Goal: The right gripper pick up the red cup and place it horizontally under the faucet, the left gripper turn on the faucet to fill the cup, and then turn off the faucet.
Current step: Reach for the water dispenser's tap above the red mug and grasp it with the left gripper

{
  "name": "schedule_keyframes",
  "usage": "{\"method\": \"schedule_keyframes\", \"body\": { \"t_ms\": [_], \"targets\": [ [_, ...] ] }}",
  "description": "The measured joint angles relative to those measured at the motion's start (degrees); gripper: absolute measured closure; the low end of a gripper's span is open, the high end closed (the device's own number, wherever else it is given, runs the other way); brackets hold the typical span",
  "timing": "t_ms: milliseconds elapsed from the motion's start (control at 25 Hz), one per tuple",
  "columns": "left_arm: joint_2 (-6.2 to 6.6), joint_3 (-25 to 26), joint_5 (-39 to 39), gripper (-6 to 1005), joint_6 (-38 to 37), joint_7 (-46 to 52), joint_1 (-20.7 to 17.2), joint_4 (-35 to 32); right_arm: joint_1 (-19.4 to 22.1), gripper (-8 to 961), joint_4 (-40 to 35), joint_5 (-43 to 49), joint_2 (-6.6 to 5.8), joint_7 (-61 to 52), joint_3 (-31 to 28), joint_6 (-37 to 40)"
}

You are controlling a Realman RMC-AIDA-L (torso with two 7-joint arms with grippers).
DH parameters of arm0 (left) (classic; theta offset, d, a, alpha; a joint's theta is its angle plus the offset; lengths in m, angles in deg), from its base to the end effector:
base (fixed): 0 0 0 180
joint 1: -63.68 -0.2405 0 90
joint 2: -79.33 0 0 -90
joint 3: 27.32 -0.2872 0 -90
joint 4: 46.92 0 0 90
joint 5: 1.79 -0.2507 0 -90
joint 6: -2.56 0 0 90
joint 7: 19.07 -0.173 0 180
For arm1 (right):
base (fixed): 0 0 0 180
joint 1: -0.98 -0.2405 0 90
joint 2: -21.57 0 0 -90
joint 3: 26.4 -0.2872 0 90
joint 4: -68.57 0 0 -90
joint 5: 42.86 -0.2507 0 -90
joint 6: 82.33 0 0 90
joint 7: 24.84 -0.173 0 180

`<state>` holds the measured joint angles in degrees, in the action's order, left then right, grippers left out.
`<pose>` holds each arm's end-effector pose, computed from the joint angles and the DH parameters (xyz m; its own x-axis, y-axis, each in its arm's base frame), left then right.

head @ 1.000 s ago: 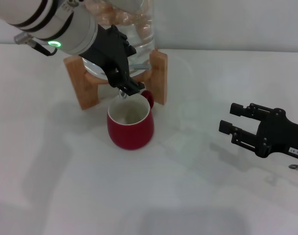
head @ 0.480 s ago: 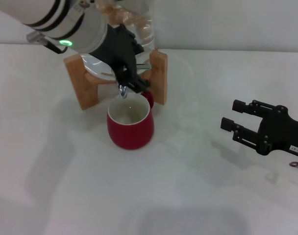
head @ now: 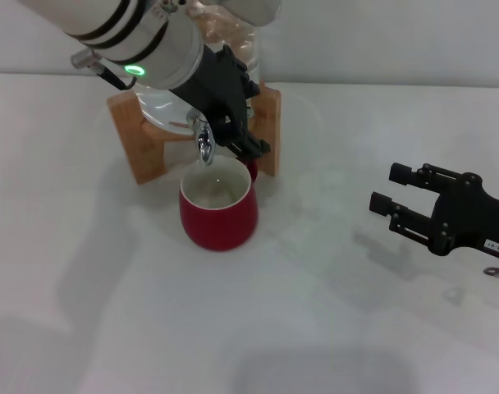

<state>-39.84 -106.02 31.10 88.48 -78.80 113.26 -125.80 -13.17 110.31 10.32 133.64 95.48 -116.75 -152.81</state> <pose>-0.0712 0.4600 -0.0344 0.9500 -0.0105 -0.3120 -0.1223 -0.9320 -0.3411 0.2913 0.3613 -0.0489 0.7195 -0.0991 -0.6874 -0.4293 -0.8414 -0.3281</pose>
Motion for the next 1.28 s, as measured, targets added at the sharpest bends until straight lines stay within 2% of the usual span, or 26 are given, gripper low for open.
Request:
{"method": "schedule_keyframes", "body": {
  "t_ms": [1280],
  "targets": [
    [-0.02,-1.4,-0.2,183,4.7,1.7,0.5,-0.7,0.6,410,0.0,0.0,-0.26,0.0,-0.1,-0.2]
  ]
}}
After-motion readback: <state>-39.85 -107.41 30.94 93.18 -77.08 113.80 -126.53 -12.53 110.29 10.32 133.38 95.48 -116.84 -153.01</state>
